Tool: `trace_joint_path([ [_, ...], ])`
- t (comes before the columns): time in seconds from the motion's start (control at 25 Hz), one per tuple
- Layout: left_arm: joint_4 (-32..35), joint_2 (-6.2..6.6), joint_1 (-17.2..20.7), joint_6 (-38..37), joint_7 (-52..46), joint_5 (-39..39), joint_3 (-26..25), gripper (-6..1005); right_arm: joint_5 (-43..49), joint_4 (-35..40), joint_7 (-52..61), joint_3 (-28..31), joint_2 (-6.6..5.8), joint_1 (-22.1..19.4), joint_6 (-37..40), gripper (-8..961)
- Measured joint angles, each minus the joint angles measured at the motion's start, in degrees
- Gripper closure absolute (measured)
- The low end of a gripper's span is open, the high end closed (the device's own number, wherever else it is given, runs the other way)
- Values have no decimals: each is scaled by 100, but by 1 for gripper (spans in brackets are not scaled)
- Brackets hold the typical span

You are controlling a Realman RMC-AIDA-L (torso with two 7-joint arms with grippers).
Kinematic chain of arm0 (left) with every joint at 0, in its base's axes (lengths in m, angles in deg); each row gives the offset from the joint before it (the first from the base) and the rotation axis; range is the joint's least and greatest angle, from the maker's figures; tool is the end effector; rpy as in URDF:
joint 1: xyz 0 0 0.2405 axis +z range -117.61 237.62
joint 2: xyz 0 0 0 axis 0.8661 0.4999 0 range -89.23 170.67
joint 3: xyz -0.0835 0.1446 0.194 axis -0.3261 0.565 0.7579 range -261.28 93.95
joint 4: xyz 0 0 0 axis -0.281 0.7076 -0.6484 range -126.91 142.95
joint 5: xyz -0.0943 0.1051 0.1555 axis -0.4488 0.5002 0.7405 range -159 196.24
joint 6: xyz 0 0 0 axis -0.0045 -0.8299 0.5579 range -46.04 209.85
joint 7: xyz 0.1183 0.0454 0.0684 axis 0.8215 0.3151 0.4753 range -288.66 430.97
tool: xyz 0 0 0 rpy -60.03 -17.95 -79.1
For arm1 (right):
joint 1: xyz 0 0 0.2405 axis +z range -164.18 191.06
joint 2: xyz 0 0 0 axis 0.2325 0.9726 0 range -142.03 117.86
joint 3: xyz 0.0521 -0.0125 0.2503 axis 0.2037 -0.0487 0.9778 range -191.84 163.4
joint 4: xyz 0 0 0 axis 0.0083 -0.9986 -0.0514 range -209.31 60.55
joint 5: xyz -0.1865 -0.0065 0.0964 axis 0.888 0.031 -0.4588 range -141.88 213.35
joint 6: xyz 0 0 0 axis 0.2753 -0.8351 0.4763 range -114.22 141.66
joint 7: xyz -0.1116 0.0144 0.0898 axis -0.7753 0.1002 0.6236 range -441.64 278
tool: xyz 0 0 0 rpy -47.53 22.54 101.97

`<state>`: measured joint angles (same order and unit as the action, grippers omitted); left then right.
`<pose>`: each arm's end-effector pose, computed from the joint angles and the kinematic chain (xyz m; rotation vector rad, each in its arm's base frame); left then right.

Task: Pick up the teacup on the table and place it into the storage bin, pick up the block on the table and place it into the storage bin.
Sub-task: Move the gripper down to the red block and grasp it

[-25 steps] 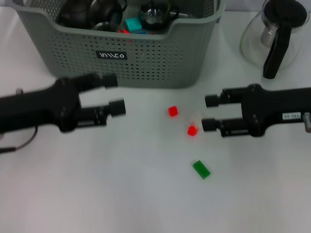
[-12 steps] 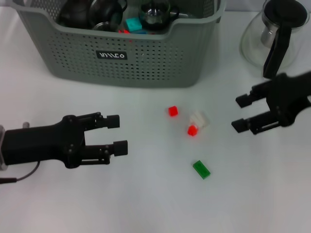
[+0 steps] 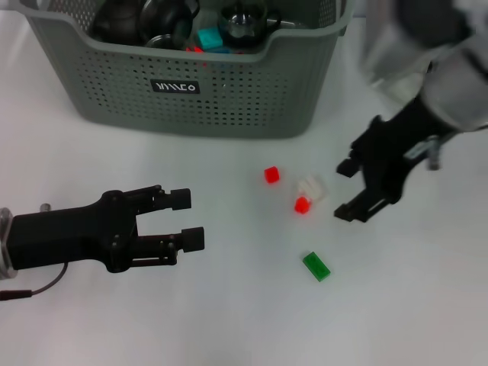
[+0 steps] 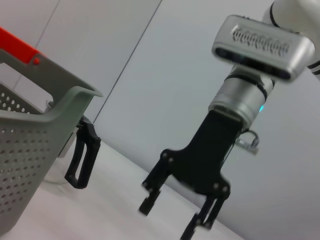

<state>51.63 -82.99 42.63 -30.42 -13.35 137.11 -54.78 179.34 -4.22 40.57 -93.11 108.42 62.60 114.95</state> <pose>-0.2863 0.2279 0.0091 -2.7321 -0.9406 -1.0452 0.1098 0.3507 -0.0239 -3.0630 0.2086 -0.6650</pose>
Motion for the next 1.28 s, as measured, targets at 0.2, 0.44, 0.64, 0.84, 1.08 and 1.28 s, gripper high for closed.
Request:
trace_joint_path([
  [0.2, -40, -19, -8, 26, 2, 8, -7, 159, 52, -76, 75, -759, 26, 78, -621, 239],
  [0.44, -82, -22, -38, 152, 4, 19, -7, 160, -244, -802, 161, -1097, 34, 155, -1381, 240],
  [0.64, -120, -21, -57, 243, 5, 22, -6, 160, -482, -1479, 166, -1154, 30, 254, -1851, 240],
  [0.84, -291, -21, -64, 452, 13, 21, -6, 160, -701, -1786, 217, -1138, 21, 257, -2255, 241],
  [1.08, -346, -22, -65, 484, 66, 24, -6, 161, -759, -1922, 115, -1288, 34, 275, -2408, 241],
  [1.28, -357, -22, -65, 484, 66, 22, -6, 161, -966, -2007, -166, -1421, 34, 277, -2480, 241],
])
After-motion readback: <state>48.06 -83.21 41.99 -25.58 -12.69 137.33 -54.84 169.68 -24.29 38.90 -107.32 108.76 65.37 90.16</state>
